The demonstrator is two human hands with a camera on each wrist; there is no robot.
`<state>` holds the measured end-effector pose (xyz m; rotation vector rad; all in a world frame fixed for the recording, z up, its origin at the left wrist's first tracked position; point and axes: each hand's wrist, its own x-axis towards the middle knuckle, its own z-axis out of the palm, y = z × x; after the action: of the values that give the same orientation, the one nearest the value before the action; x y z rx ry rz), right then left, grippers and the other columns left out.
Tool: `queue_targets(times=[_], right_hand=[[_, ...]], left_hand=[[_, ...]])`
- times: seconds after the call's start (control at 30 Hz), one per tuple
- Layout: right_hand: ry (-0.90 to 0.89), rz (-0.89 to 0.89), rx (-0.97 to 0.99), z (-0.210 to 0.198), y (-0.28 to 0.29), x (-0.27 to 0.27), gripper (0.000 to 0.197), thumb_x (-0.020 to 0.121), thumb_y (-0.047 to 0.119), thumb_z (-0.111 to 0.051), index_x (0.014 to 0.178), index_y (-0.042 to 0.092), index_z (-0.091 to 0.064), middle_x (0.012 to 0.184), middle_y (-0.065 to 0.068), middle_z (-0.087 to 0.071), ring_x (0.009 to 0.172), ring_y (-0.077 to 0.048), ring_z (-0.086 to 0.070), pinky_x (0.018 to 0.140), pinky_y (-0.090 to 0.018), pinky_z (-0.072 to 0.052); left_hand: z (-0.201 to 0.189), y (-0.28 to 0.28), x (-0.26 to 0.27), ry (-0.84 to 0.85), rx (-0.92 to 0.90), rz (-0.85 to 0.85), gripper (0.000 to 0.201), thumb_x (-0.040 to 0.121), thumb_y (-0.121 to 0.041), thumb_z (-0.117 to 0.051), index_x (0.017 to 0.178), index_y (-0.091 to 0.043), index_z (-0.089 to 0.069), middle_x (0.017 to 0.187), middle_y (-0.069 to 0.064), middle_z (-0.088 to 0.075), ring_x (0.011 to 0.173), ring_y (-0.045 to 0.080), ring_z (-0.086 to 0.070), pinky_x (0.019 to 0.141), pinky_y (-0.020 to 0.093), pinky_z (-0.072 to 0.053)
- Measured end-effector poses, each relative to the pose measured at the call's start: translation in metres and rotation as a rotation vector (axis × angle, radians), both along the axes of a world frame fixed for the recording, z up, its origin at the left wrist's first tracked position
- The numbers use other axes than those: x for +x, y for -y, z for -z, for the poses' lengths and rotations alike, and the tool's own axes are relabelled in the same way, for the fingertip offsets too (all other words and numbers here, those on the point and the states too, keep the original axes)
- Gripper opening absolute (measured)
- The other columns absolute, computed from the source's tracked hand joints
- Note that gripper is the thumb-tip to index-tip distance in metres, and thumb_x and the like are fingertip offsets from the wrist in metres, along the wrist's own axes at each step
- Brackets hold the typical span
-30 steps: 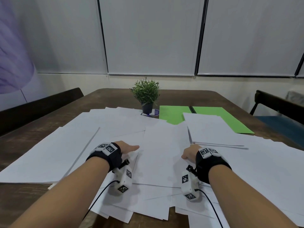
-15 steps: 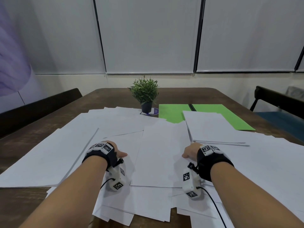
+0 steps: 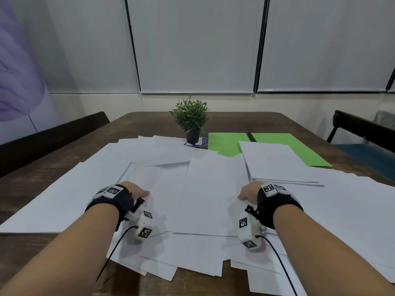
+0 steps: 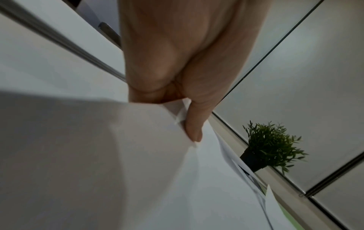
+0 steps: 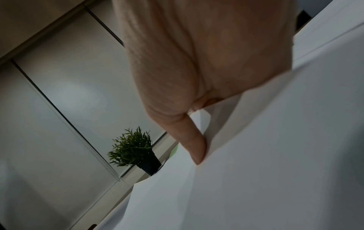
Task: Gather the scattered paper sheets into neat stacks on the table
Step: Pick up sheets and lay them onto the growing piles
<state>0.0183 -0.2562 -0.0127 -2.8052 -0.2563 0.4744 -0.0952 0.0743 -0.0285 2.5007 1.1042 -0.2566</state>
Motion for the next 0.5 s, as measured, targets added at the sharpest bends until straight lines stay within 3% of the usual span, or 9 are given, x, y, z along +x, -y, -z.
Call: queue_targets(times=[0.07, 0.17, 0.23, 0.3, 0.33, 0.5], right_hand=[[-0.009, 0.0, 0.021, 0.0, 0.0, -0.003, 0.043, 0.101, 0.026, -0.044, 0.135, 0.0, -0.049, 0.14, -0.015, -0.049, 0.127, -0.03, -0.049, 0.101, -0.029, -0.039], [-0.041, 0.009, 0.059, 0.001, 0.0, -0.007, 0.044, 0.099, 0.026, -0.046, 0.135, 0.0, -0.05, 0.141, -0.015, -0.049, 0.128, -0.031, -0.049, 0.099, -0.03, -0.041], [-0.088, 0.042, 0.164, 0.008, 0.002, -0.002, 0.043, 0.095, 0.02, -0.054, 0.134, 0.002, -0.05, 0.14, -0.013, -0.049, 0.127, -0.03, -0.049, 0.078, -0.02, -0.044], [-0.124, 0.088, 0.332, 0.011, 0.005, 0.0, 0.048, 0.09, 0.007, -0.058, 0.137, 0.0, -0.045, 0.14, -0.016, -0.047, 0.128, -0.03, -0.048, 0.056, -0.014, -0.037], [-0.136, 0.11, 0.367, 0.012, 0.005, 0.001, 0.051, 0.089, 0.004, -0.059, 0.137, -0.001, -0.044, 0.14, -0.017, -0.047, 0.128, -0.03, -0.047, 0.052, -0.014, -0.035], [-0.167, 0.175, 0.404, 0.017, 0.002, 0.004, 0.052, 0.086, 0.002, -0.062, 0.136, -0.001, -0.046, 0.139, -0.017, -0.048, 0.127, -0.03, -0.048, 0.055, -0.015, -0.035]], left_hand=[[0.006, -0.003, -0.008, 0.073, -0.017, -0.041, 0.059, 0.092, -0.046, -0.054, 0.132, -0.002, -0.048, 0.135, 0.013, -0.052, 0.124, 0.027, -0.05, 0.101, 0.03, -0.039], [0.009, -0.008, -0.022, 0.206, -0.032, -0.057, 0.053, 0.091, -0.027, -0.061, 0.134, 0.001, -0.045, 0.134, 0.02, -0.05, 0.123, 0.033, -0.05, 0.101, 0.035, -0.042], [0.01, -0.016, -0.031, 0.306, -0.022, -0.086, 0.049, 0.089, -0.02, -0.064, 0.129, 0.003, -0.048, 0.131, 0.019, -0.053, 0.12, 0.035, -0.051, 0.099, 0.034, -0.042], [0.003, -0.02, -0.042, 0.333, 0.01, -0.097, 0.042, 0.09, -0.019, -0.061, 0.124, 0.004, -0.051, 0.13, 0.02, -0.053, 0.119, 0.034, -0.05, 0.096, 0.033, -0.039], [-0.003, -0.023, -0.046, 0.369, 0.012, -0.105, 0.041, 0.091, -0.019, -0.06, 0.124, 0.005, -0.051, 0.131, 0.021, -0.052, 0.121, 0.034, -0.049, 0.097, 0.033, -0.038], [-0.044, -0.03, -0.061, 0.602, 0.067, -0.134, 0.053, 0.094, -0.019, -0.057, 0.139, 0.003, -0.039, 0.143, 0.021, -0.043, 0.132, 0.034, -0.04, 0.108, 0.036, -0.03]])
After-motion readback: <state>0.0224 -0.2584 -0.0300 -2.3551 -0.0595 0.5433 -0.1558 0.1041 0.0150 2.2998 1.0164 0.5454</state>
